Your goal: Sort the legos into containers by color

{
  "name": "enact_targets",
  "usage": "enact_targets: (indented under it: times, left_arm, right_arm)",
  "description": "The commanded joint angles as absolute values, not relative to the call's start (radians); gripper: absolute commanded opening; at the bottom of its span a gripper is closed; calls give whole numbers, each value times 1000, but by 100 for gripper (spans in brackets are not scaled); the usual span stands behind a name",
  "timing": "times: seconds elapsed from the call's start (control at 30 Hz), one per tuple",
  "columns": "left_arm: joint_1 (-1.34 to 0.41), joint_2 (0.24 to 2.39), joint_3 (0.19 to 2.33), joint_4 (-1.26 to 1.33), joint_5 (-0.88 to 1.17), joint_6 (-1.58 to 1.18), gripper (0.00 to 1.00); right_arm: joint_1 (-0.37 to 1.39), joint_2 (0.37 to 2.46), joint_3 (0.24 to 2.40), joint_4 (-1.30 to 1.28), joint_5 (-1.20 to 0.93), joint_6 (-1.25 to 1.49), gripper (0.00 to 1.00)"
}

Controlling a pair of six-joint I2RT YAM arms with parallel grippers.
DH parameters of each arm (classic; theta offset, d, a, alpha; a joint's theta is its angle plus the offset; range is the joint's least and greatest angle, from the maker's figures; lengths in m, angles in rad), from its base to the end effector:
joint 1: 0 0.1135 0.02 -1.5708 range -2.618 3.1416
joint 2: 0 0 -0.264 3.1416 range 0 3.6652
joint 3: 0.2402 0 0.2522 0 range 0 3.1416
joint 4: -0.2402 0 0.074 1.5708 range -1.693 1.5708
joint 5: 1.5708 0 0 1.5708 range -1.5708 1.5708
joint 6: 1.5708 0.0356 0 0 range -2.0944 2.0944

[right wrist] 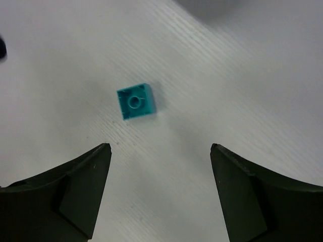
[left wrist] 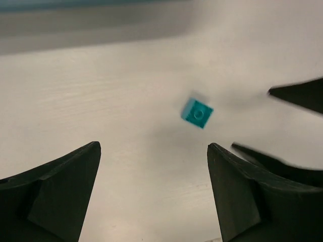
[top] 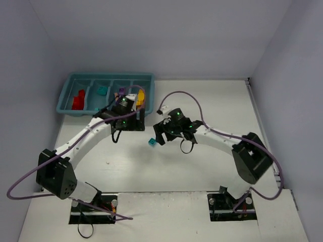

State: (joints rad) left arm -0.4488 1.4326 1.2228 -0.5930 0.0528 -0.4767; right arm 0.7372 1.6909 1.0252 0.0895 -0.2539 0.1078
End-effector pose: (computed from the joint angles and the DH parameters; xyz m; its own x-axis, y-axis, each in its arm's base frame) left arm 0.2801 -0.1370 0.3038 -0.7898 -0.1282 -0.5998 0.1170 0.9285 -0.3525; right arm 0.2696 0.2569 0.2124 -0.4878 -0.3022 -0.8189 -0.7585 0.6111 0.2263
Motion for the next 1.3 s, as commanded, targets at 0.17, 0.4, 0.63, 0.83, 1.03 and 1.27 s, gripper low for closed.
enact_targets:
  times: [0.17,0.4,0.63,0.83,1.03,1.27]
  left_arm:
    - [-661,1492,1213,-442,38,-445,79]
    - [-701,1678,1236,-390,32,-299,79]
    - [-704,1804,1293,-396,37,-219,68]
    - [-704,1806,1295,-402,22,-218,3]
    - [-686,1630,1284,-405,-119,-193,0]
    - [-371,1555,1429,-428,-196,-179,0]
  right_arm:
    - [499,1358,810,78,-131,261,76]
    - [422,1204,695,63,-121,333,76]
    - [411,1143,655,52,-117,345,76]
    - [405,1126,647,44,-118,345,76]
    - [403,1131,663,44,-124,342,76]
    - [403,1128,681,44,-158,345,75]
